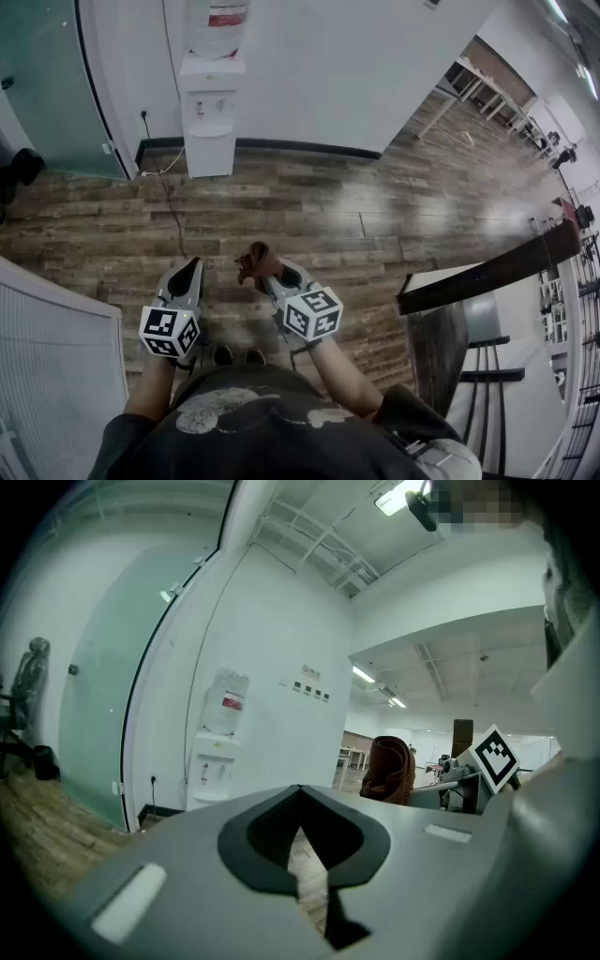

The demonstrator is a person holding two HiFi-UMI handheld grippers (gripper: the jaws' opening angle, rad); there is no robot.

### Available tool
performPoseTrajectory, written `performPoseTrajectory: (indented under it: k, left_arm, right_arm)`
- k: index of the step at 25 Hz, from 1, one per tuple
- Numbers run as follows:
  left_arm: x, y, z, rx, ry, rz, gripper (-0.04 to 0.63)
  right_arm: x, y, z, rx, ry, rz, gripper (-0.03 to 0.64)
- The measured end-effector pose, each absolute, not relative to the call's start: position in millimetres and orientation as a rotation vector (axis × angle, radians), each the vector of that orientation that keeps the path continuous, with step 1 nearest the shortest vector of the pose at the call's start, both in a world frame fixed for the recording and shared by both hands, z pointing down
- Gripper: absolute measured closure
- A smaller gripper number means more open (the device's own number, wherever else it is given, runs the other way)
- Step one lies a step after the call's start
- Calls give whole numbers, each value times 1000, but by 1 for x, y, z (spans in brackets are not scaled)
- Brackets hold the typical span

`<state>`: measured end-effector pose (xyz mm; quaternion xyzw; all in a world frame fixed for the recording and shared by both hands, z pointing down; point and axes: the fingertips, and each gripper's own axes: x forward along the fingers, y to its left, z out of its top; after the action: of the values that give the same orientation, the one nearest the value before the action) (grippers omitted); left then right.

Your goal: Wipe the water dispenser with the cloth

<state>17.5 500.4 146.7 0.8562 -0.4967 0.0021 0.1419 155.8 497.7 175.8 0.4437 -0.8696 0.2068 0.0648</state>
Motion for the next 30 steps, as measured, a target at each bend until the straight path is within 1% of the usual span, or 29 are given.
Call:
performPoseTrajectory:
  k: [7, 18, 23, 30]
  left_arm:
    - [3, 498, 138, 2427, -1469, -74, 575]
    - [-11, 496, 146, 2448, -1463, -39, 575]
    - [-34, 485, 149, 2438, -1472, -38, 575]
    - [-58, 464, 161, 2416, -1481, -11, 575]
  right_arm:
    - [152, 499, 178, 1353, -2623, 677, 561]
    - [155, 489, 185, 1450, -2588, 710, 560]
    - [151, 469, 191, 1550, -2564, 748, 558]
    - [143, 450, 211, 1578, -2499, 785, 557]
